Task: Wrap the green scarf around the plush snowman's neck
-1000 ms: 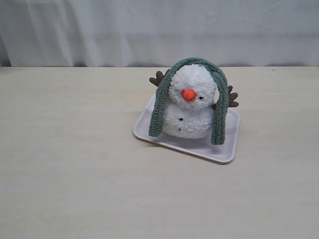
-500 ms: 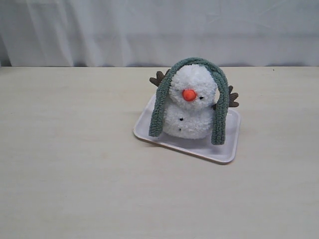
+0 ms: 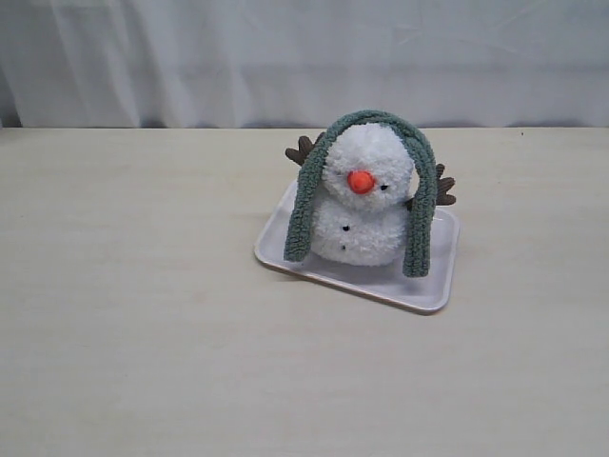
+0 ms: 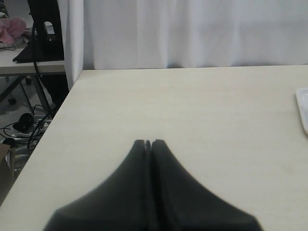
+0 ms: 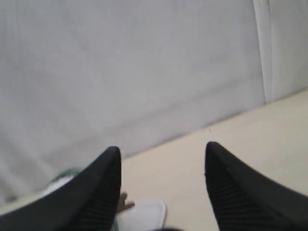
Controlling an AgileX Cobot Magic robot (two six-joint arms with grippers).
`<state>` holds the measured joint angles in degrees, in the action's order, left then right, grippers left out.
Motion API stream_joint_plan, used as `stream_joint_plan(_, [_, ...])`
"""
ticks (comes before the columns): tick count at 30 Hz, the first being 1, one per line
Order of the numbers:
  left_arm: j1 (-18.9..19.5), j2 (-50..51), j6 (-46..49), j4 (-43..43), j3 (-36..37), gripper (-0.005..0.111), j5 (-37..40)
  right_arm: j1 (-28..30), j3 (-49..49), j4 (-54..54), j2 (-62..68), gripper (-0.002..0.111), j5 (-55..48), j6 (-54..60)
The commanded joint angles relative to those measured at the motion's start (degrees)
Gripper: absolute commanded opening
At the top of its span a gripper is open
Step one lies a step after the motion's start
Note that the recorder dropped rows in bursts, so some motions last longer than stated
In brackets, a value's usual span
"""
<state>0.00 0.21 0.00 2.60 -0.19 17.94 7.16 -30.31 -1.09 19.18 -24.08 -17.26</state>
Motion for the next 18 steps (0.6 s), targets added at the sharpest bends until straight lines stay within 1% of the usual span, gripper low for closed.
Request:
stream_joint_plan(1, [0.0,-0.2,0.0,0.1,0.2,0.0,-0.3,0.0,-11.6,-18.5,13.9,0.056,-19.2,23.7])
stream_joint_plan(4, [0.0,-0.2,0.0,0.1,0.2,0.0,-0.3,0.0,-17.1,-29.7,23.7,0.056,-26.9,35.4])
stream_joint_plan(6, [0.0,-0.2,0.0,0.1,0.2,0.0,-0.3,0.0,-19.0,-35.5,29.1,0.056,-28.5,41.6])
stream_joint_plan(9, [0.0,-0.2,0.0,0.1,0.2,0.0,-0.3,0.0,-20.0,-42.9,37.1,0.056,-27.6,48.9])
stream_joint_plan(12, [0.0,-0.2,0.0,0.1,0.2,0.0,-0.3,0.0,-20.5,-48.9,44.5,0.056,-23.2,55.5])
stream_joint_plan(14, [0.0,-0.2,0.0,0.1,0.2,0.0,-0.3,-0.7,-22.6,-50.2,50.5,0.056,-19.9,57.2])
stream_joint_plan(18, [0.0,-0.2,0.0,0.1,0.2,0.0,-0.3,-3.3,-31.6,-45.1,61.8,0.056,-19.6,55.8])
